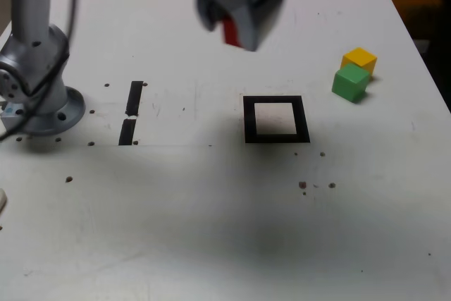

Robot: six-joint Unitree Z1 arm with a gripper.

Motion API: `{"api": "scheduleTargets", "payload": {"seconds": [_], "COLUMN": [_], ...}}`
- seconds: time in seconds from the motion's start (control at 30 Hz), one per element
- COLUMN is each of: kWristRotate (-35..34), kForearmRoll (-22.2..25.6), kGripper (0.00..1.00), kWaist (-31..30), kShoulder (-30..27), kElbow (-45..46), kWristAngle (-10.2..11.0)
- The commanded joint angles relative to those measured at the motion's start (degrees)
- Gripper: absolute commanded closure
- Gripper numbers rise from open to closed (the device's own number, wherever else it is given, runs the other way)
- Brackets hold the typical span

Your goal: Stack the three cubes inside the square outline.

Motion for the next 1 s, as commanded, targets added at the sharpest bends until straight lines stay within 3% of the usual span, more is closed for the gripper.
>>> {"api": "scheduleTargets", "payload": {"seconds": [0.0, 0.27, 0.5, 0.8, 0.97], "kWristRotate": [-19.5, -28.2, -31.7, -26.4, -25.2], "kForearmRoll": [0.2, -5.9, -8.5, -6.8, -5.5], "kGripper": [0.77, 0.77, 0.77, 0.77, 0.77], "kWaist": [-0.5, -0.6, 0.4, 1.8, 1.9], "kShoulder": [-3.0, -1.1, 5.6, 13.7, 16.1], "kElbow": [6.1, 5.1, 0.6, -4.2, -5.1], "kWristAngle": [-1.1, -1.7, -2.3, -3.0, -5.1]}}
